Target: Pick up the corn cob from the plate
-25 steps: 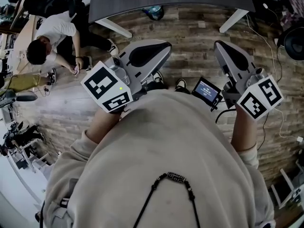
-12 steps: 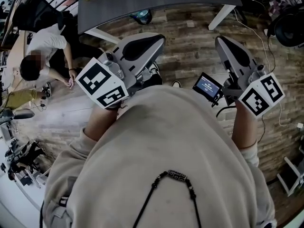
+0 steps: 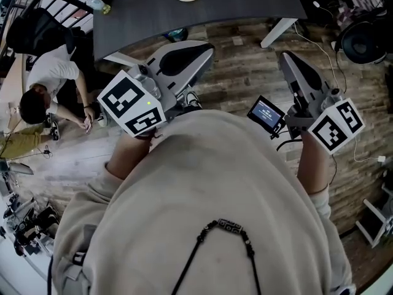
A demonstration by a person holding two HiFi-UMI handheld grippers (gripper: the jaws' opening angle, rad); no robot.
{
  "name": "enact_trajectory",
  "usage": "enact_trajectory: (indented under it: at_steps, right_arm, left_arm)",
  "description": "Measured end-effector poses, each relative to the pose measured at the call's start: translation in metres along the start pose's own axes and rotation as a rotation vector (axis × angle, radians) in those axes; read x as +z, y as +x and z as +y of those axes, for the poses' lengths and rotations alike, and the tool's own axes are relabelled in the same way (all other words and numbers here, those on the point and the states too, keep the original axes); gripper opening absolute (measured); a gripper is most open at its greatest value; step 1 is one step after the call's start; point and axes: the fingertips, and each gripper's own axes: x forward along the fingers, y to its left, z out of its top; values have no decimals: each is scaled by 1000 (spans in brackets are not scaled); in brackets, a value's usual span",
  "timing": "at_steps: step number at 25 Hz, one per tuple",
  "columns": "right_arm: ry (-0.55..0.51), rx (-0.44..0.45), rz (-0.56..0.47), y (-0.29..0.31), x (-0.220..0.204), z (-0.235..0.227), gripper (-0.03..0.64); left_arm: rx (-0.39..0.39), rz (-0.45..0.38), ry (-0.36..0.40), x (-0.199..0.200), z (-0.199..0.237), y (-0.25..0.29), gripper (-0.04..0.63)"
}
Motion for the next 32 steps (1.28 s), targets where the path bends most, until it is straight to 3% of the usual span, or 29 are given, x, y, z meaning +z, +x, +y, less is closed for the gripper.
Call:
enact_trajectory:
  at_steps: [12, 22, 32]
  right_arm:
    - [-29, -37, 30, 92, 21, 1, 15]
    - [-59, -55, 87, 174, 21, 24, 15]
    - [-113, 14, 164, 237, 22, 54, 15]
  left_arm:
    - [-68, -7, -13, 18, 84, -12, 0]
    - [-70, -18, -61, 16, 154, -54, 0]
    - [13, -29, -116, 3, 195, -105, 0]
